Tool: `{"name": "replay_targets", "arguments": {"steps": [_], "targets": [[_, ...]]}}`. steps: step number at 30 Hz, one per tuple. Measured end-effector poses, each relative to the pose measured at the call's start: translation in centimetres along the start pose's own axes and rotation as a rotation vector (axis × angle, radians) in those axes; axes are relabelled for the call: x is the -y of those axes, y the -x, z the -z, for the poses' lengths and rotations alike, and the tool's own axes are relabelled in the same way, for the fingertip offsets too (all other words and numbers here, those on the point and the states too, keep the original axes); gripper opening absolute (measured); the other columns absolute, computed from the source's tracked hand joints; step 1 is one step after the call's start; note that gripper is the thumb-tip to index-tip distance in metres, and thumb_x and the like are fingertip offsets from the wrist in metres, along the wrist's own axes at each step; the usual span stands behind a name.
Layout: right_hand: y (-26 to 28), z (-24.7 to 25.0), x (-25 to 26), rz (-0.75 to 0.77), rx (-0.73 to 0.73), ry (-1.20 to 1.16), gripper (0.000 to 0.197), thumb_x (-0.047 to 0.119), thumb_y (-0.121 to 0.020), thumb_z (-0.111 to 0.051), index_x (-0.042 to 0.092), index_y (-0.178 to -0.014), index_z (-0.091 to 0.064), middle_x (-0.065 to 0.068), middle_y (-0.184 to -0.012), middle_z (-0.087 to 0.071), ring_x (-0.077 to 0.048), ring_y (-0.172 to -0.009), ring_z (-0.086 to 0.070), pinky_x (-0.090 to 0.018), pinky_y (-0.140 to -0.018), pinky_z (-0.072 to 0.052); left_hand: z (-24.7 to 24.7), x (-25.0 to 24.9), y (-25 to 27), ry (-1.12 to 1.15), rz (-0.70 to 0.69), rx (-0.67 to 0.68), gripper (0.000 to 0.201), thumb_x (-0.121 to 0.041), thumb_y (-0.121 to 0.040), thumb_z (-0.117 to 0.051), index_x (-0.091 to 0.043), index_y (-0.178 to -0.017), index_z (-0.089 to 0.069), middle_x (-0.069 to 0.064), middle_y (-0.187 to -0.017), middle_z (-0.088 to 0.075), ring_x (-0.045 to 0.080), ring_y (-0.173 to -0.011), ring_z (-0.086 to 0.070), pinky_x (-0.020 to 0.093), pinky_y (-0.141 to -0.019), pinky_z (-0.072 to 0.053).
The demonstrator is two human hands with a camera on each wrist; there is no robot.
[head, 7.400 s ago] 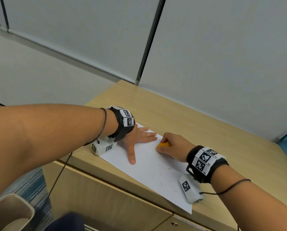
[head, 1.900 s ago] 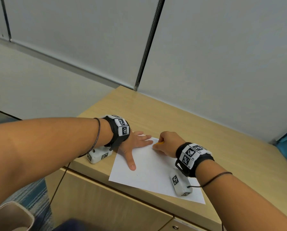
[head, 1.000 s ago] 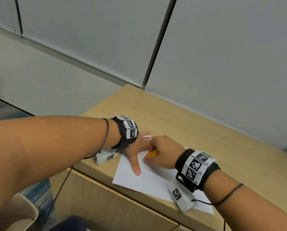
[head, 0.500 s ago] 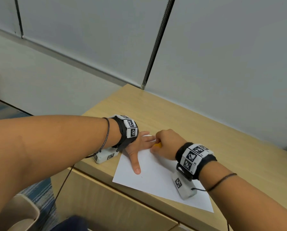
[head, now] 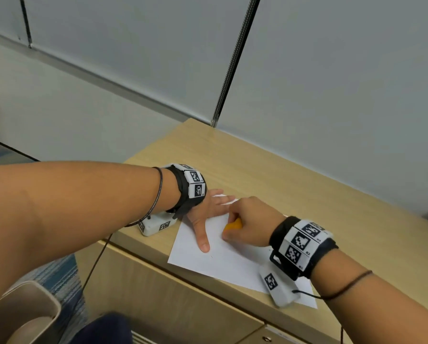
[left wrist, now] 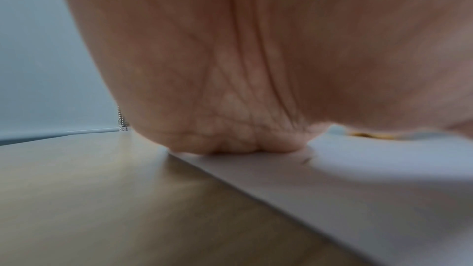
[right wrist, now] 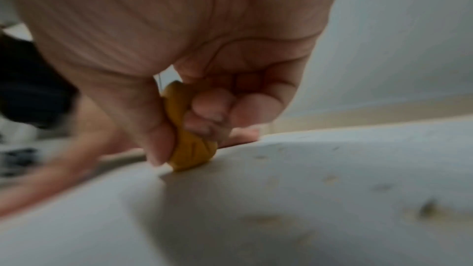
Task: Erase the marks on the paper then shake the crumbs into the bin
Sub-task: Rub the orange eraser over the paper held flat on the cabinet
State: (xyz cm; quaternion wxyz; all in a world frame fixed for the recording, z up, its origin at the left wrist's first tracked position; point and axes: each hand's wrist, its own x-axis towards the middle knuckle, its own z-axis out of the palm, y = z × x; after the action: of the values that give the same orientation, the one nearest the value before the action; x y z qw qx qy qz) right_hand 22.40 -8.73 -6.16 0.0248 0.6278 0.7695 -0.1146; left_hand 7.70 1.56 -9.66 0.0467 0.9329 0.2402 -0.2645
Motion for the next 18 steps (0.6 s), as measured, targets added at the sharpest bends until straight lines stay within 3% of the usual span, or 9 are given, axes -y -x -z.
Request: {"name": "replay_targets", "arguments": {"steps": [3, 6, 8, 11, 15, 18], "targets": [[-0.2, -0.2, -0.5, -0.029, -0.062, 0.014, 0.021, 0.037, -0.077, -0.07, 0.018, -0.075, -0.063, 0.001, -0.073, -0.064, -0.021, -0.07, -0.061, -0.033, -0.061, -0.05, -0.2, 0.2, -0.2, -0.026, 0.006, 0.008, 0.139, -0.087, -0.06, -0.064, -0.038, -0.15, 0.029, -0.009, -0.159, 0.037, 0.025, -0.149, 0.027, 0.064, -0.118, 0.008], [1.6, -1.0, 1.6, 0.108, 0.061, 0.018, 0.026, 0.041, -0.079, -0.073, 0.016, -0.084, -0.067, 0.004, -0.078, -0.064, -0.015, -0.071, -0.058, -0.033, -0.064, -0.05, 0.0, 0.0, 0.0, -0.006, 0.007, 0.008, 0.139, -0.081, -0.065, -0.069, -0.033, -0.153, 0.027, -0.005, -0.161, 0.035, 0.028, -0.15, 0.027, 0.058, -0.117, 0.01], [1.0, -0.4, 0.3, 0.036, 0.048, 0.01, 0.026, 0.042, -0.079, -0.073, 0.016, -0.085, -0.068, 0.002, -0.081, -0.067, -0.017, -0.075, -0.061, -0.034, -0.068, -0.052, 0.1, 0.0, -0.1, -0.01, 0.009, 0.007, 0.141, -0.084, -0.063, -0.067, -0.034, -0.152, 0.029, -0.007, -0.16, 0.036, 0.026, -0.15, 0.027, 0.061, -0.117, 0.008], [-0.2, 0.5, -1.8, -0.111, -0.058, 0.013, 0.023, 0.04, -0.079, -0.07, 0.02, -0.074, -0.061, 0.001, -0.075, -0.065, -0.021, -0.074, -0.062, -0.033, -0.062, -0.05, -0.3, 0.2, -0.3, -0.004, 0.019, 0.001, 0.141, -0.088, -0.058, -0.064, -0.037, -0.151, 0.029, -0.01, -0.16, 0.036, 0.024, -0.15, 0.027, 0.063, -0.118, 0.007], [1.3, -1.1, 1.6, 0.082, 0.048, 0.0, 0.027, 0.041, -0.079, -0.071, 0.014, -0.08, -0.065, -0.002, -0.077, -0.067, -0.02, -0.072, -0.062, -0.036, -0.063, -0.052, 0.1, -0.1, -0.1, 0.003, -0.001, 0.003, 0.135, -0.079, -0.065, -0.071, -0.039, -0.154, 0.022, -0.003, -0.161, 0.035, 0.029, -0.149, 0.027, 0.059, -0.117, 0.009], [0.0, 0.0, 0.1, -0.014, 0.002, -0.002, 0.027, 0.038, -0.081, -0.071, 0.011, -0.081, -0.068, -0.004, -0.078, -0.068, -0.022, -0.073, -0.064, -0.037, -0.065, -0.052, 0.0, 0.0, -0.1, -0.003, -0.003, -0.006, 0.141, -0.088, -0.056, -0.066, -0.04, -0.152, 0.025, -0.004, -0.161, 0.034, 0.028, -0.151, 0.024, 0.061, -0.117, 0.006]]}}
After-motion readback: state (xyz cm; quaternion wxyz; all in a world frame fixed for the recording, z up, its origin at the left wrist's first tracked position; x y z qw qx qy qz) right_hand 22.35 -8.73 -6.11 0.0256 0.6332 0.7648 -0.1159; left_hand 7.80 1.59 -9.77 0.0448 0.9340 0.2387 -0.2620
